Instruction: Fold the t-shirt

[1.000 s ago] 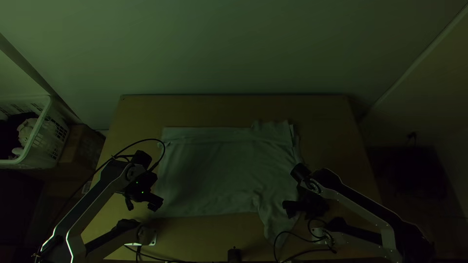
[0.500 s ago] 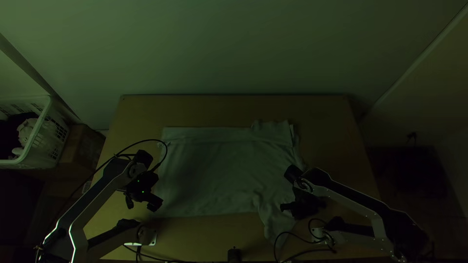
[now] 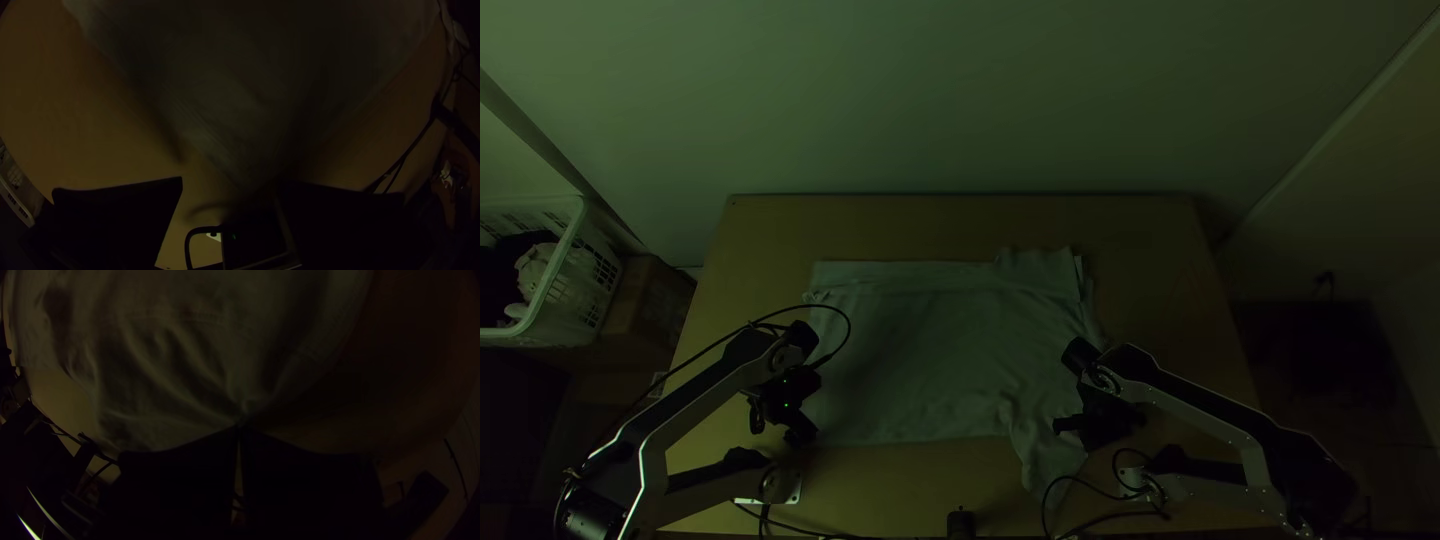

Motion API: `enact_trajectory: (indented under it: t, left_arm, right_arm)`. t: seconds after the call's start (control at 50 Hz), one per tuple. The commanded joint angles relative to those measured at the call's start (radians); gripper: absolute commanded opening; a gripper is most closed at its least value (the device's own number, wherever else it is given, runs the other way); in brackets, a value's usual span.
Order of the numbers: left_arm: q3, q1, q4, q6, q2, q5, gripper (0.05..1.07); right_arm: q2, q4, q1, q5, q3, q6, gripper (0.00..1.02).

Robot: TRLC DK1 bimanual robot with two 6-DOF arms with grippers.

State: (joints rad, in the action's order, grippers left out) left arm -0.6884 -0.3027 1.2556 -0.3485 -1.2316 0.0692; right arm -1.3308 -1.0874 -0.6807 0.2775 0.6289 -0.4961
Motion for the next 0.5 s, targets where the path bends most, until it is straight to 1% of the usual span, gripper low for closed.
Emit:
enact_trajectory:
  t: [0.0, 0.32, 0.34, 0.36, 0.38, 0.48]
  left_arm:
    - [0.041, -0.082, 0.004, 0.020, -0.034, 0.006, 0.90]
    - [0.050, -0.113, -0.021, 0.034, -0.120, 0.034, 0.89]
    - [0.052, -0.118, -0.025, 0.034, -0.121, 0.040, 0.87]
    - [0.055, -0.122, -0.036, 0.034, -0.124, 0.044, 0.81]
    - [0.058, -0.125, -0.044, 0.036, -0.124, 0.047, 0.73]
    - [0.067, -0.147, -0.074, 0.036, -0.135, 0.049, 0.26]
  right_arm:
    - [-0.028, 0.098, -0.003, -0.047, -0.018, 0.011, 0.03]
    - [-0.027, 0.107, 0.032, -0.052, -0.026, 0.039, 0.03]
    - [-0.027, 0.110, 0.032, -0.052, -0.028, 0.039, 0.03]
    - [-0.028, 0.112, 0.032, -0.052, -0.028, 0.039, 0.03]
    - [-0.028, 0.115, 0.032, -0.052, -0.028, 0.039, 0.03]
    - [-0.034, 0.119, 0.032, -0.052, -0.024, 0.039, 0.03]
